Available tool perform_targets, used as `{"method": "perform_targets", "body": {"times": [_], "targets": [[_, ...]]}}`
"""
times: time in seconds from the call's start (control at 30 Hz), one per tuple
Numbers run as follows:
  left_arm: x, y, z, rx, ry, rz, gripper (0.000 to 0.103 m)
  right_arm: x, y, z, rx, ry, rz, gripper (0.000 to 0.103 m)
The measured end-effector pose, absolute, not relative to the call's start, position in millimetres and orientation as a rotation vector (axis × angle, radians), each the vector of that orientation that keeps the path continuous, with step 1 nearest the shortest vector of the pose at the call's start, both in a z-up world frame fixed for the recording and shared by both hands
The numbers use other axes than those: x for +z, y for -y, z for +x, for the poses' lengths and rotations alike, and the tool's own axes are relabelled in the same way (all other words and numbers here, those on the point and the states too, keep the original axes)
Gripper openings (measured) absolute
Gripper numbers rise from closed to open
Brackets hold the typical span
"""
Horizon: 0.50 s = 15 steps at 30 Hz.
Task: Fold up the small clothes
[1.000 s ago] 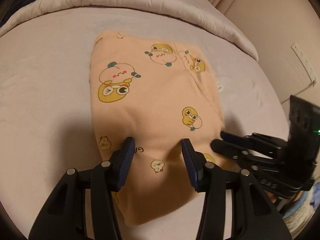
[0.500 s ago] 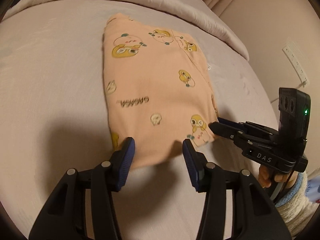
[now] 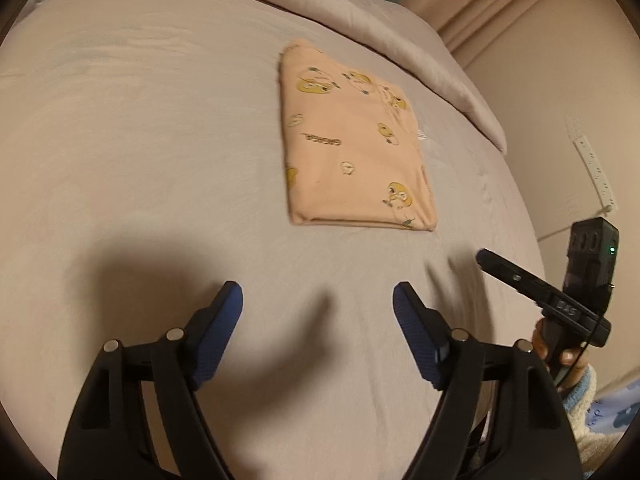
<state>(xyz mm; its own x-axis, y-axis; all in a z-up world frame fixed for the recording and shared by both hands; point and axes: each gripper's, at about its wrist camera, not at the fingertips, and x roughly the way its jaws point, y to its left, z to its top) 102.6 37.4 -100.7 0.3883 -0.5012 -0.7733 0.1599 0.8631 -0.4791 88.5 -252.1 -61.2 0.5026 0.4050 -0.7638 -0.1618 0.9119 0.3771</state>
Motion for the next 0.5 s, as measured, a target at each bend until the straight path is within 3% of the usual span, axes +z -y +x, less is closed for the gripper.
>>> {"method": "perform_targets", "body": {"times": [0.1,0.5], "targets": [[-92.9,-38.6,91.3,-0.377,-1.090,-0.319,0.084,-58.9,245.5,85.0,0.361,-0.991,0.306,0.061],[-59.8,-27.0,59.9,-0.367,-1.020,-0.249,0.100,-40.3,240.0,64.9,0.402,-0.950,0.336,0.069]]}}
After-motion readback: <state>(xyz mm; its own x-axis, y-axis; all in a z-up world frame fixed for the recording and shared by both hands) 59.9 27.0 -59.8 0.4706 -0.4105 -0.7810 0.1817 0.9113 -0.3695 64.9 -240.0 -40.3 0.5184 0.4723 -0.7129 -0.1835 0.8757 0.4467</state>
